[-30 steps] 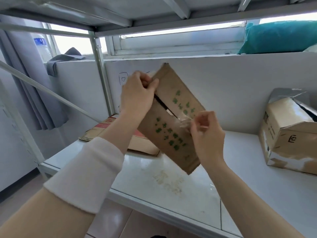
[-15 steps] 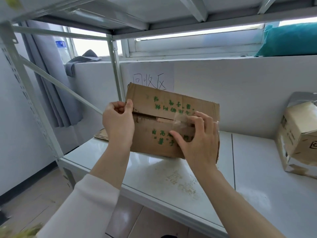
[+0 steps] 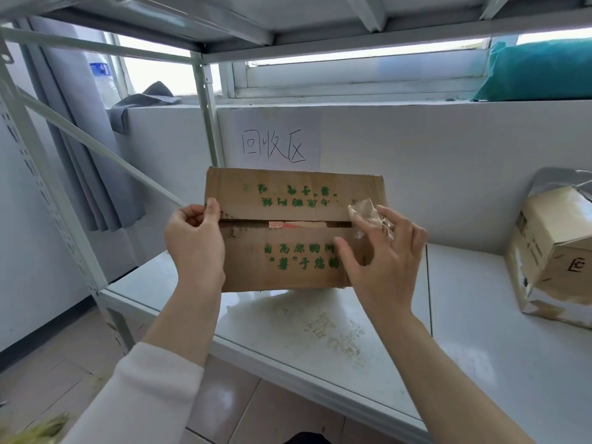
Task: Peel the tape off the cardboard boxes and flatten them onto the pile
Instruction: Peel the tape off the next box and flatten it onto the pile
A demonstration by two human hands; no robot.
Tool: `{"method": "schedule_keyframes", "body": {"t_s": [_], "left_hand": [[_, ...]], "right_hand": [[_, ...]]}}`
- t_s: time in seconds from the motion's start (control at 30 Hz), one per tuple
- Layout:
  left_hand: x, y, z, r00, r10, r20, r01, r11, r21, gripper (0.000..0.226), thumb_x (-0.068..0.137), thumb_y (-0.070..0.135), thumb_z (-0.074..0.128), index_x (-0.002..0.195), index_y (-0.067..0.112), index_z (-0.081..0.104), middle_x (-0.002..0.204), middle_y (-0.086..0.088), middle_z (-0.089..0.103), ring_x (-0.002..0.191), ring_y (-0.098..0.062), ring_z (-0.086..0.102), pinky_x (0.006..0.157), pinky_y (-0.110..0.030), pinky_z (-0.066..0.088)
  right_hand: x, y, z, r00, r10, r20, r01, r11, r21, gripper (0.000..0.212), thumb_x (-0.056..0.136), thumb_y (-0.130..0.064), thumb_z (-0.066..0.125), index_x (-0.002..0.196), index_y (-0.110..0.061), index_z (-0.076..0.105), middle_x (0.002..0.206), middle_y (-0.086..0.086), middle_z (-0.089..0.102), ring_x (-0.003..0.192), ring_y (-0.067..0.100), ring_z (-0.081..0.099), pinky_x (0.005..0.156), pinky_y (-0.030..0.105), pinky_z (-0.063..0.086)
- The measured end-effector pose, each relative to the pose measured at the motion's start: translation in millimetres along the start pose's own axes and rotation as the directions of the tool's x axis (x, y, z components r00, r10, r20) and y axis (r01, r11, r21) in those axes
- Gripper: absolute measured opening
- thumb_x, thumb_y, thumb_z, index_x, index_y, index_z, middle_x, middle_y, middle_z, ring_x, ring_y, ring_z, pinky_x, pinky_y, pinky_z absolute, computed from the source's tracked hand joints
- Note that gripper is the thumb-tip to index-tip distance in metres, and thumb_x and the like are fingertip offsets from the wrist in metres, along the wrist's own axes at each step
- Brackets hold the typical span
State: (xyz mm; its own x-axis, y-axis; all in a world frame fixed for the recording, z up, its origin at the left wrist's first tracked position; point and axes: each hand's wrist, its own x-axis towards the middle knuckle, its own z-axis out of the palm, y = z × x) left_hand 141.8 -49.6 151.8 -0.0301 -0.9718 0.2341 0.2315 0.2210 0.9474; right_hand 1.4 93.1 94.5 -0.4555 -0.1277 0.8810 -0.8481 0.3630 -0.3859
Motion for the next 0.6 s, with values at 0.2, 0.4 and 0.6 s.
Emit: {"method": "schedule_keyframes", "body": {"t_s": [0.2,0.4,0.6], "left_hand": [[-2,-4,-6,1.000,-0.007,-0.023,0.007,1.000,0.004,0.021,0.090,0.027,0.059,0.072,0.025,0.049,0.074,0.007,0.050,0.067,-0.007,0.048,0.074,-0.025,0.044],[2,-6,-13,0.999,-0.029,-0.043,0.029,1.000,-0.007,0.021,0.090,0.027,0.060,0.072,0.025,0.048,0.074,0.008,0.050,0.067,-0.004,0.047,0.076,-0.024,0.043],[1,-7,-9,0.999,-0.038,-0.035,0.038,0.999,0.005,0.020,0.090,0.028,0.059,0.073,0.025,0.049,0.075,0.009,0.050,0.067,-0.004,0.047,0.076,-0.025,0.042]], "right_hand": [[17,1,0,0.983,0.184,-0.017,-0.178,0.969,0.172,0.007,0.083,-0.017,0.066,0.086,-0.011,0.064,0.085,0.001,0.058,0.084,0.013,0.045,0.068,0.014,0.036],[27,32,-23,0.893,0.450,-0.015,-0.426,0.855,0.297,0.019,0.087,-0.015,0.061,0.103,-0.012,0.051,0.084,-0.003,0.060,0.070,0.013,0.057,0.063,-0.001,0.037],[12,16,-15,0.968,0.243,0.056,-0.250,0.932,0.265,0.013,0.089,-0.014,0.058,0.093,-0.005,0.067,0.103,-0.002,0.048,0.074,0.003,0.049,0.075,0.003,0.041]]}}
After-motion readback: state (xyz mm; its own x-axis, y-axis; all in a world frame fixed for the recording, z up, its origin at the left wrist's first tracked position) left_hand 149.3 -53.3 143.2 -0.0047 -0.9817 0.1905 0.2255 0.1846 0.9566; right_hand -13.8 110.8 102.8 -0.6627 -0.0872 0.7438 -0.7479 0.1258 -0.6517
